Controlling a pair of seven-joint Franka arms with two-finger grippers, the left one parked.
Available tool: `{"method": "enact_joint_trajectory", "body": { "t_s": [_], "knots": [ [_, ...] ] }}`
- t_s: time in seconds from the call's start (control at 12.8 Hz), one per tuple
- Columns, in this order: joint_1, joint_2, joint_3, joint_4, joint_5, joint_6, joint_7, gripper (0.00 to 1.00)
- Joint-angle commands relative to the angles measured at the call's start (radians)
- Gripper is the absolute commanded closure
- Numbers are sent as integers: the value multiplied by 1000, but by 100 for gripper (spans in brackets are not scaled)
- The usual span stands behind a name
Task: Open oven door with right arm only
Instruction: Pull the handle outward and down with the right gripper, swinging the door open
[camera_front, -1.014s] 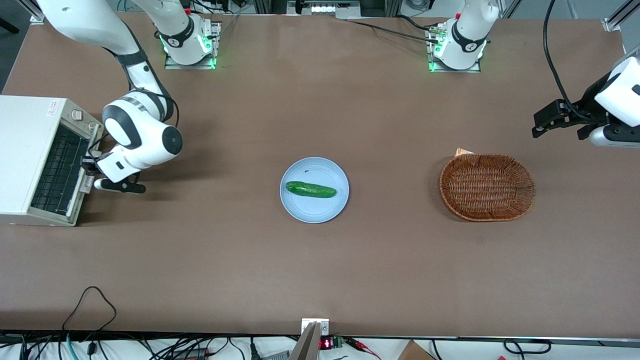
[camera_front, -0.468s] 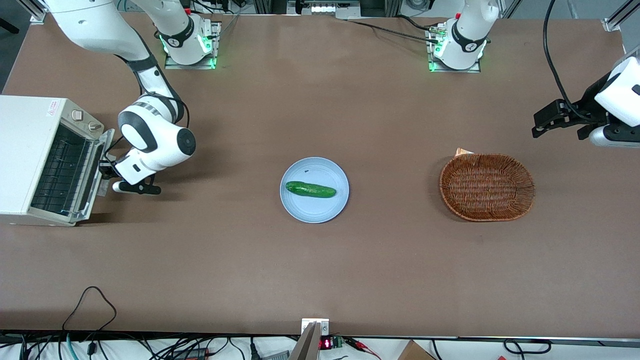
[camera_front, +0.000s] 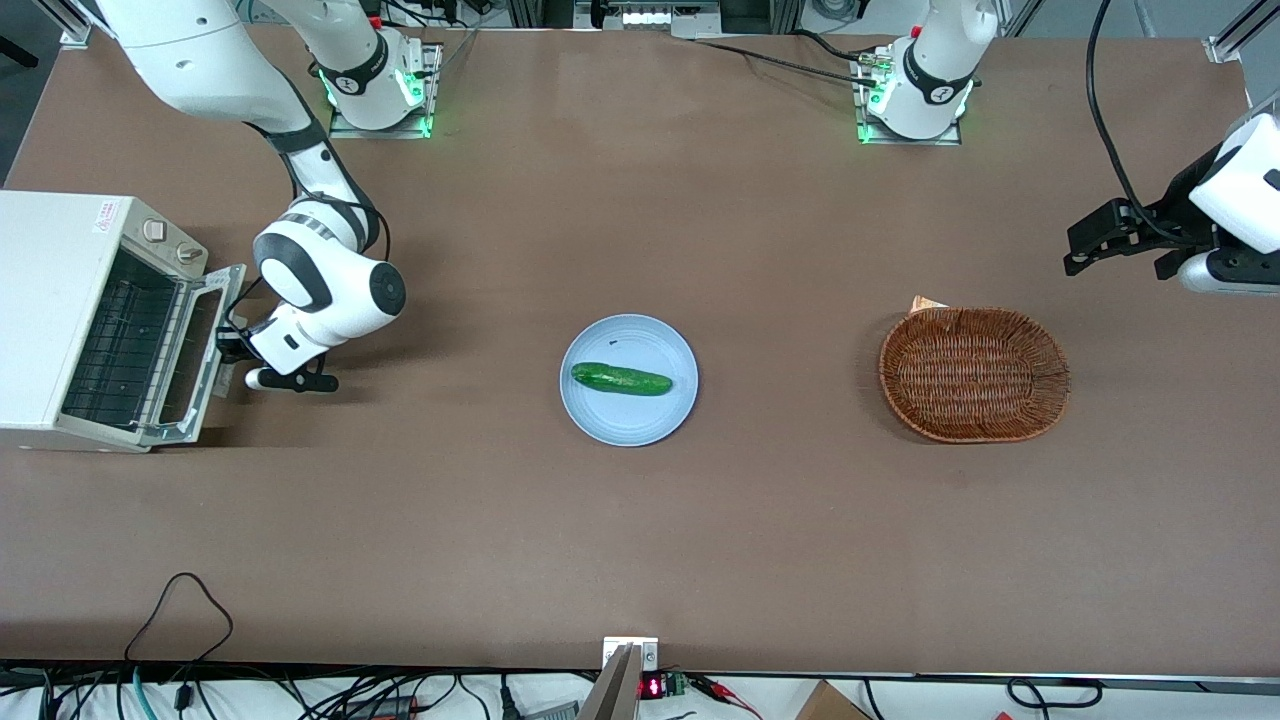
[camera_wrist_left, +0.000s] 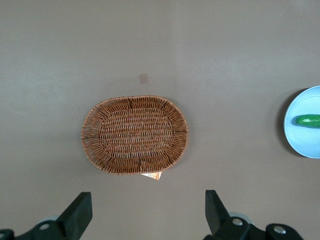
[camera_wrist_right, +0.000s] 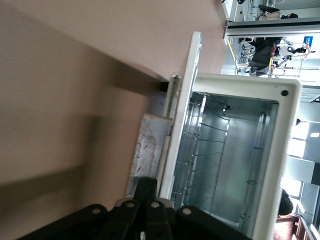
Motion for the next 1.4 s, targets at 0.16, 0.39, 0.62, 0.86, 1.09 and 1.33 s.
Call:
{"method": "enact_joint_trajectory", "body": {
  "t_s": [0.16, 0.39, 0.62, 0.86, 1.09, 1.33],
  "knots": [
    [9, 50, -13, 8, 6, -13, 17, 99],
    [16, 66, -13, 17, 5, -13, 17, 99],
    [17, 85, -13, 21, 3, -13, 17, 99],
    [16, 93, -13, 23, -1, -10, 17, 99],
    [16, 121, -14, 41, -3, -10, 17, 99],
    [16, 150, -15, 60, -6, -8, 17, 99]
  ]
}}
